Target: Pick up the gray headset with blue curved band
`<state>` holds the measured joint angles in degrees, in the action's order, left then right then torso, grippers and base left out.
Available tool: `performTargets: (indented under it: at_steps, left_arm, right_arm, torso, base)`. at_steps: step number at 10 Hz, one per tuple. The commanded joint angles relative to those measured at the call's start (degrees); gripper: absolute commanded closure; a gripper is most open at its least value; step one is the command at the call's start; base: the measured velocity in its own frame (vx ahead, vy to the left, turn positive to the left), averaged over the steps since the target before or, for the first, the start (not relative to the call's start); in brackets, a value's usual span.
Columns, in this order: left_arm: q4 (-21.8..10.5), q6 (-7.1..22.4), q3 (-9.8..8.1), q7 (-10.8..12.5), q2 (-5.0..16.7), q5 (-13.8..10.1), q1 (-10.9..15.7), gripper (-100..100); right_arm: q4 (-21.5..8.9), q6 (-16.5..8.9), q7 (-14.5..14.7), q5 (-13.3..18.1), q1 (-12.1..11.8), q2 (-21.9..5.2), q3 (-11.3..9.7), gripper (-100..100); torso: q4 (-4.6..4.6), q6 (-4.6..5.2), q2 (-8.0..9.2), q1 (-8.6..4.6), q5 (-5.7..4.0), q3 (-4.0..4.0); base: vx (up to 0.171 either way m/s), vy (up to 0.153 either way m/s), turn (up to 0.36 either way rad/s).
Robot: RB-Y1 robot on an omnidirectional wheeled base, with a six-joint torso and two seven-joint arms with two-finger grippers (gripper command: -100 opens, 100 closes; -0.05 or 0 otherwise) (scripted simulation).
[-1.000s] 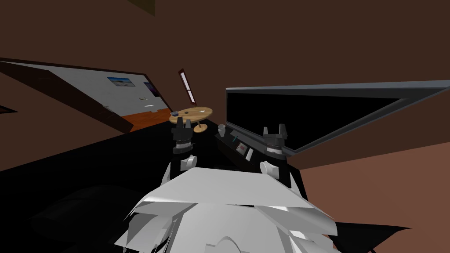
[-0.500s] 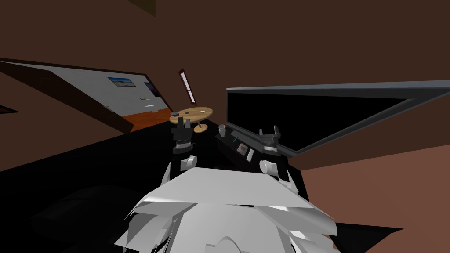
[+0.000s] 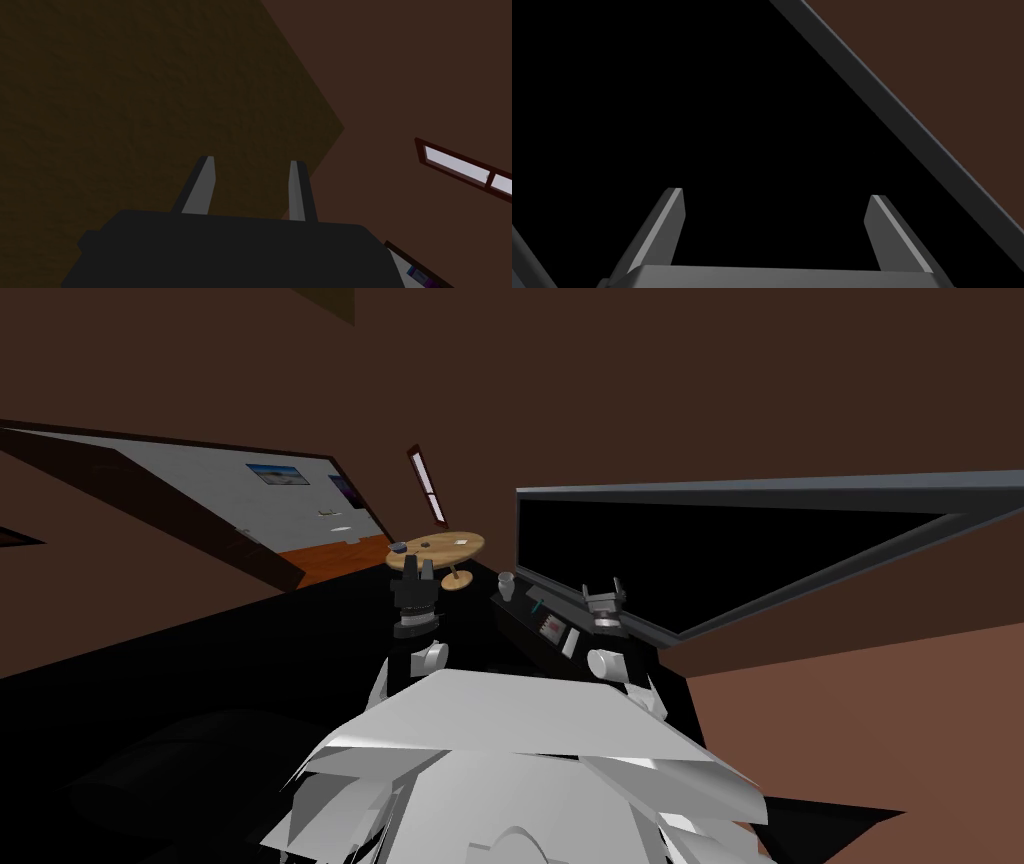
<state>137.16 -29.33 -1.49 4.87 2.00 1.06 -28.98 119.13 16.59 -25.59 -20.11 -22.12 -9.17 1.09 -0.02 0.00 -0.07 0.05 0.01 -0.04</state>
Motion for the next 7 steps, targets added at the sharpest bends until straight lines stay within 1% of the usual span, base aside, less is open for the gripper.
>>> performTargets:
  at_steps: [1, 2, 3, 4, 5, 6, 7]
  left_arm:
    - [0.0, 0.0, 0.00, 0.0, 0.0, 0.0, 0.0, 0]
    - [0.0, 0.0, 0.00, 0.0, 0.0, 0.0, 0.0, 0]
    - [0.0, 0.0, 0.00, 0.0, 0.0, 0.0, 0.0, 0]
    - [0.0, 0.0, 0.00, 0.0, 0.0, 0.0, 0.0, 0]
    - [0.0, 0.0, 0.00, 0.0, 0.0, 0.0, 0.0, 0]
    - [0.0, 0.0, 0.00, 0.0, 0.0, 0.0, 0.0, 0]
    - [0.0, 0.0, 0.00, 0.0, 0.0, 0.0, 0.0, 0]
  right_arm:
    - [-1.5, -2.2, -2.9, -2.2, 1.0, 0.0, -0.2, -100]
    - [-2.9, -3.9, -4.3, -4.1, 1.8, 0.0, -0.3, -100]
    - [-2.9, -3.9, -5.3, -4.2, 1.8, 0.0, -0.3, -100]
    - [-4.4, -5.6, -7.6, -6.3, 2.7, -0.1, -0.4, -100]
    - [-6.0, -7.0, -9.1, -8.1, 3.6, -0.1, -0.5, -100]
    - [-6.0, -7.3, -10.1, -8.3, 3.6, -0.1, -0.5, -100]
    - [-7.6, -9.1, -12.2, -10.4, 4.5, -0.1, -0.6, -100]
  torso:
    - [0.00, 0.00, 0.00, 0.00, 0.00, 0.00]
    - [0.00, -0.01, 0.00, 0.00, 0.00, 0.00]
    - [0.00, 0.00, 0.00, 0.00, 0.00, 0.00]
    - [0.00, 0.00, 0.00, 0.00, 0.00, 0.00]
    - [0.00, 0.00, 0.00, 0.00, 0.00, 0.00]
    - [-0.01, -0.01, -0.02, 0.00, -0.01, -0.01]
    - [0.00, 0.00, 0.00, 0.00, 0.00, 0.00]
  base:
    - [0.013, 0.011, 0.002]
    - [0.016, 0.018, 0.009]
    - [0.014, 0.014, -0.001]
    - [0.014, 0.011, 0.004]
    - [0.017, 0.014, 0.008]
    - [0.015, 0.012, 0.004]
    - [0.013, 0.010, 0.001]
